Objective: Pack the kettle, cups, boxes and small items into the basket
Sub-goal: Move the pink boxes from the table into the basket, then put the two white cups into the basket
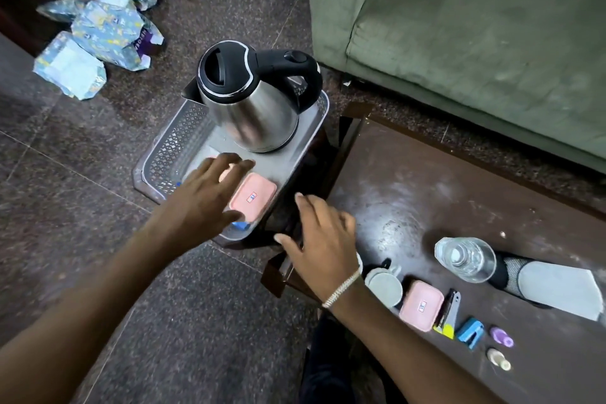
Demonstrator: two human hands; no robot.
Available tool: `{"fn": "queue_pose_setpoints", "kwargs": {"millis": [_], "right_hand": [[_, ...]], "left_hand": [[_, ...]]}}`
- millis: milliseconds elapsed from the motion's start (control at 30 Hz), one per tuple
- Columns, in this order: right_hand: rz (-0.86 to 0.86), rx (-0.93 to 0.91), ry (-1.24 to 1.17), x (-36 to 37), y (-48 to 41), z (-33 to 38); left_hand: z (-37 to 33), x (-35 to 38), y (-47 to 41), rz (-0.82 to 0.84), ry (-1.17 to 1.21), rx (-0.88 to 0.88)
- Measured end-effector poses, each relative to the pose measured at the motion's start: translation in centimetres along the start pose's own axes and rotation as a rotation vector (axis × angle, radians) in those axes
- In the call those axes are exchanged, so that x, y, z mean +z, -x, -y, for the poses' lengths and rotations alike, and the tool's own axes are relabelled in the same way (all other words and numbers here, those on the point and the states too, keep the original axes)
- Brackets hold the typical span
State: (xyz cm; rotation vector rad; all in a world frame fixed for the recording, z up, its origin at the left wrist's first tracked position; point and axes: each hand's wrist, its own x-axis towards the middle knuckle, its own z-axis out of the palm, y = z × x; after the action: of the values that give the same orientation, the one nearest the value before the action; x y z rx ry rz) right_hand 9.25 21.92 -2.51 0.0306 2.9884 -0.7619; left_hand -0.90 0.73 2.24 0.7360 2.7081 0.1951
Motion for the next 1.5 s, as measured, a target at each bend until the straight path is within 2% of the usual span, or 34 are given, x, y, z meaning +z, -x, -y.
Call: {"fn": "queue_pose_setpoints", "kwargs": {"millis": [67,133,267,400,533,667,733,833,1000,1100,1267,1500], "right_hand": [[0.083,0.09,0.042,-0.6,2.8,-3.4],[0.184,0.19,0.095,-0.8,5.7,-6.9],[0.361,0.323,0.27,-0.5,9.9,-11.8],[0.415,0.347,0.326,0.2,12.6,-13.7],[0.405,0.289,0.322,1.0,12.8,-14.1],[0.427,0.25,0.372,1.4,12.3,-14.3],[0.395,0.229,0.373,1.2,12.1,-14.3],[0.253,0.194,0.292,0.3,11.2,-13.5],[-0.052,0.118,0.109,-2.9,6.7,-8.9],[-0.156,0.049,0.02,-4.9,2.6,-5.1],[-0.23,-0.04,-0.086,-5.7,-3.7,0.6],[-0.172,-0.031,0.152,-0.6,-9.1,3.8]], "left_hand": [[-3.9,1.1,0.4,0.003,0.125,-0.045],[-7.9,3.3,0.3,0.09,0.213,-0.095],[-14.5,9.7,-0.2,0.314,0.177,-0.168],[-19.0,14.9,-0.1,0.42,0.204,-0.261],[-20.9,17.9,0.2,0.369,0.213,-0.348],[-21.1,18.0,0.1,0.29,0.187,-0.353],[-20.9,16.9,0.2,0.275,0.211,-0.354],[-20.0,13.7,0.6,0.222,0.276,-0.368],[-16.0,5.8,2.3,-0.019,0.31,-0.387],[-11.6,1.2,3.1,-0.137,0.29,-0.443],[-4.5,-2.8,2.5,-0.287,0.274,-0.542],[2.6,-2.7,-0.8,-0.297,0.294,-0.608]]}}
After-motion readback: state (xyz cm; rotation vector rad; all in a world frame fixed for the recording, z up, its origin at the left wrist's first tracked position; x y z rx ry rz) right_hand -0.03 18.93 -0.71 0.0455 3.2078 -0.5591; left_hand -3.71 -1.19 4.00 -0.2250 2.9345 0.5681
